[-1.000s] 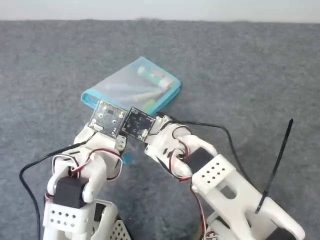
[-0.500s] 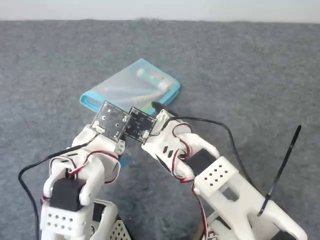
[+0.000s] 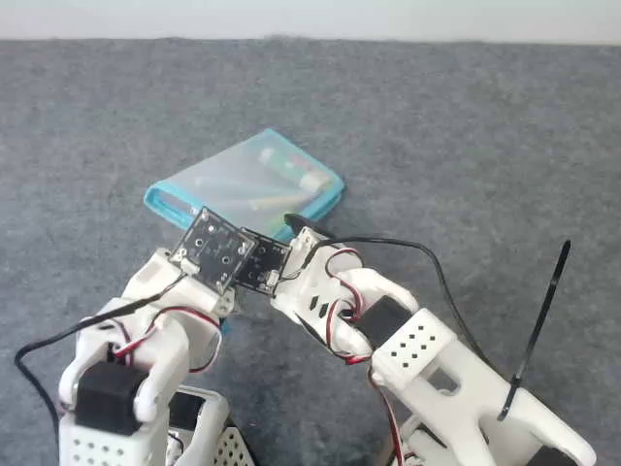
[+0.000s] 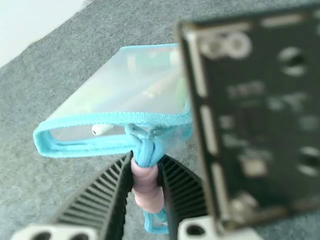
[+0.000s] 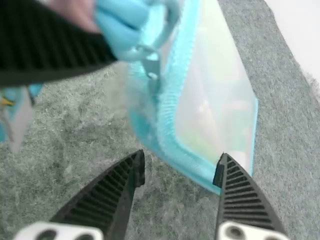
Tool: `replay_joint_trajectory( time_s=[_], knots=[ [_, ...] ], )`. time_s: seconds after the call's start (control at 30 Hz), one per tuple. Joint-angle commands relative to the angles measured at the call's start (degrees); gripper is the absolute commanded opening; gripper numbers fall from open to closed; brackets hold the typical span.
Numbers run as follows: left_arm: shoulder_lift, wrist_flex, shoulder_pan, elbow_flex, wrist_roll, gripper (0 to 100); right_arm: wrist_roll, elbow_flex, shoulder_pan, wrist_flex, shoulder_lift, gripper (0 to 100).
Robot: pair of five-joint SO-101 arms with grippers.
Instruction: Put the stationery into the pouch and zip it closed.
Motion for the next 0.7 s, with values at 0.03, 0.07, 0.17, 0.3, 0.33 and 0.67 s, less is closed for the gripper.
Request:
replay_joint_trajectory(
  time_s=[0.03,0.07,0.17,0.3,0.33,0.67],
  knots=[
    [0.7,6.8,4.0,-7.4,-2.1,1,1.2,-2.0,-2.3,-0.9,-2.9,21.1],
    [0.7,7.0,3.3,-7.9,-2.1,1,1.2,-2.2,-2.5,-1.4,-2.9,20.3],
    [0.9,7.2,2.2,-7.9,-2.4,1,1.8,-2.3,-2.5,-1.5,-2.4,18.2],
    [0.9,7.3,2.2,-7.9,-2.4,1,4.9,-2.3,-2.4,-3.4,-2.3,13.1],
    [0.7,7.3,2.2,-7.8,-2.4,1,4.7,-2.4,-2.3,-3.6,-2.3,8.4],
    [0.4,0.3,0.1,0.2,-2.1,1,1.3,-4.7,2.7,7.7,-5.0,0.8]
  ],
)
